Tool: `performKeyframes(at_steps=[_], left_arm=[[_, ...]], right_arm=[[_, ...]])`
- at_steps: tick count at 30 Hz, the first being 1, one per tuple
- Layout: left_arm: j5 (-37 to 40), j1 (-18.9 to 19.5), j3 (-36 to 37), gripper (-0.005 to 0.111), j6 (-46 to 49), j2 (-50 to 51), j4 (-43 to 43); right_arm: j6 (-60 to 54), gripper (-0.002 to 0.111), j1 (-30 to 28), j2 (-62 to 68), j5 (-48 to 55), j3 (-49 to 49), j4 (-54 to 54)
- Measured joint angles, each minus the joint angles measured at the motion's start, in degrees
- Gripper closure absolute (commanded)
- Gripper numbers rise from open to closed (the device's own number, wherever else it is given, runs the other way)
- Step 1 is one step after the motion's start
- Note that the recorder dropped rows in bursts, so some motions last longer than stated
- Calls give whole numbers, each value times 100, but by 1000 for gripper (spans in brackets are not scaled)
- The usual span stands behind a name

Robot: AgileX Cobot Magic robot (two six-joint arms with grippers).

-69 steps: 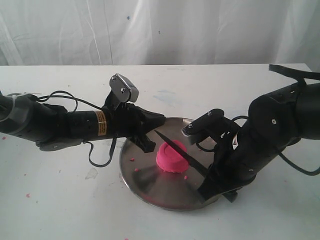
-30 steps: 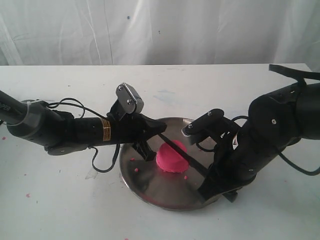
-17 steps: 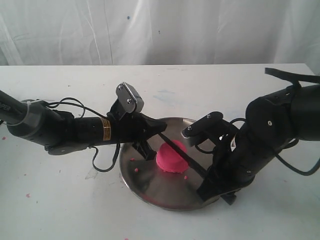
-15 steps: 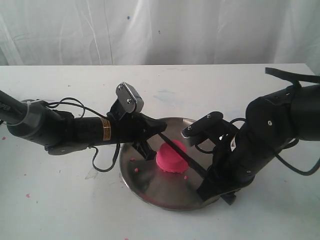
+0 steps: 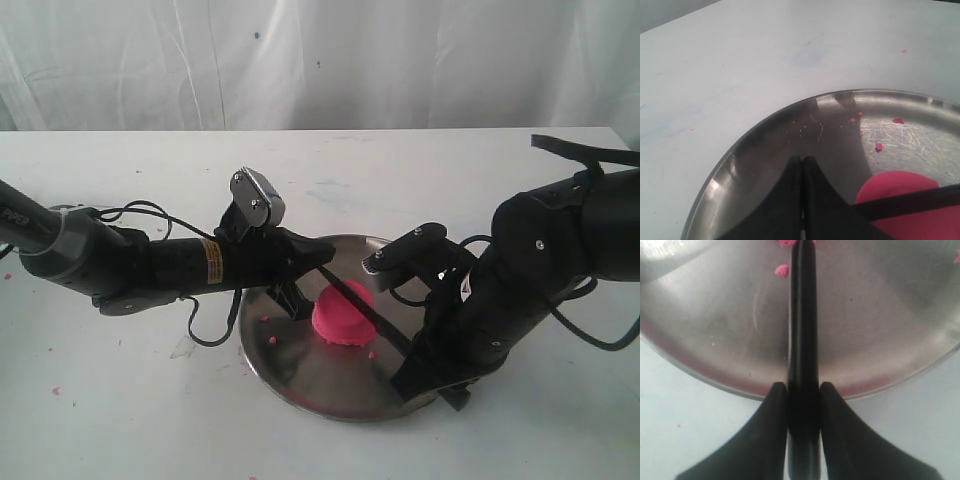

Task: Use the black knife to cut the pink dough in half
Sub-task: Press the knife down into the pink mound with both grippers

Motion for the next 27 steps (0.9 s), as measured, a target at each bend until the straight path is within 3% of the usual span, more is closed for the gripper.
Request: performKeyframes(at_steps=[27], left_arm=[[223,0,-33,107,0,22,0]], right_arm=[[0,108,0,0,-22,0,0]])
